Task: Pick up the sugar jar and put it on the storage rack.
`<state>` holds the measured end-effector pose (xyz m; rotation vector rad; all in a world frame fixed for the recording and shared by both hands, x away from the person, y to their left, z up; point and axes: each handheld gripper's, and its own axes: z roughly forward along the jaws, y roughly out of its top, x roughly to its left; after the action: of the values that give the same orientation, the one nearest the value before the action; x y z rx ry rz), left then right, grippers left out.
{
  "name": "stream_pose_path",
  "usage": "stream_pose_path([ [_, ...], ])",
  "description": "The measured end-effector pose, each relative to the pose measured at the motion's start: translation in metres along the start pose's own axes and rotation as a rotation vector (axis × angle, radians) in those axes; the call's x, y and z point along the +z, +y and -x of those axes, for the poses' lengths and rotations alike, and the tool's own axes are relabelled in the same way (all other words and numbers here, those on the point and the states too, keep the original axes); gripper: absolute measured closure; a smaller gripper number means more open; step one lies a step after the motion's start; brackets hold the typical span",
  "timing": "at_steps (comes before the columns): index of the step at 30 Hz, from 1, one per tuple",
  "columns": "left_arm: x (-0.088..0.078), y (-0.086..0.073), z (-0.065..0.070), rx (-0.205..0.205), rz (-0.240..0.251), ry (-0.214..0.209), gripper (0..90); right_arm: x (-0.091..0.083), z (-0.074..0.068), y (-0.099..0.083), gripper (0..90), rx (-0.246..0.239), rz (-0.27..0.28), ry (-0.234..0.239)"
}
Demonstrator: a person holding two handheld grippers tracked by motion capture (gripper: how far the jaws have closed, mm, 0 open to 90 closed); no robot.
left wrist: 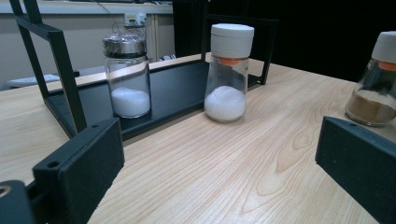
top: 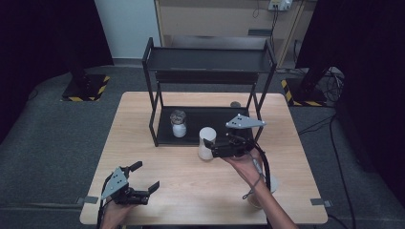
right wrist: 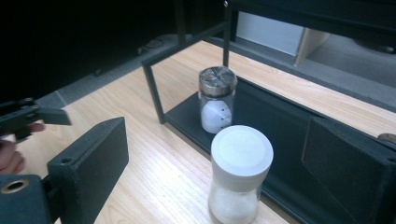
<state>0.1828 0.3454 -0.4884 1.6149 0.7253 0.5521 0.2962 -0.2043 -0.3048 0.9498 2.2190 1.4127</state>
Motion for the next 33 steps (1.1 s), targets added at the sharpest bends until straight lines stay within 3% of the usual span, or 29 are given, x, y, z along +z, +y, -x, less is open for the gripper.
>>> stream_pose_path([
  [16,0.000,0.000,-0.002,-0.003,0.000,-0.003,0.0,0.043,-0.008,0.001,7.9,0.039,-0.056,-0.080],
  [33,-0.001,-0.001,-0.003,-0.005,0.002,-0.003,0.0,0.073,-0.013,-0.007,9.3,0.060,-0.104,-0.149],
])
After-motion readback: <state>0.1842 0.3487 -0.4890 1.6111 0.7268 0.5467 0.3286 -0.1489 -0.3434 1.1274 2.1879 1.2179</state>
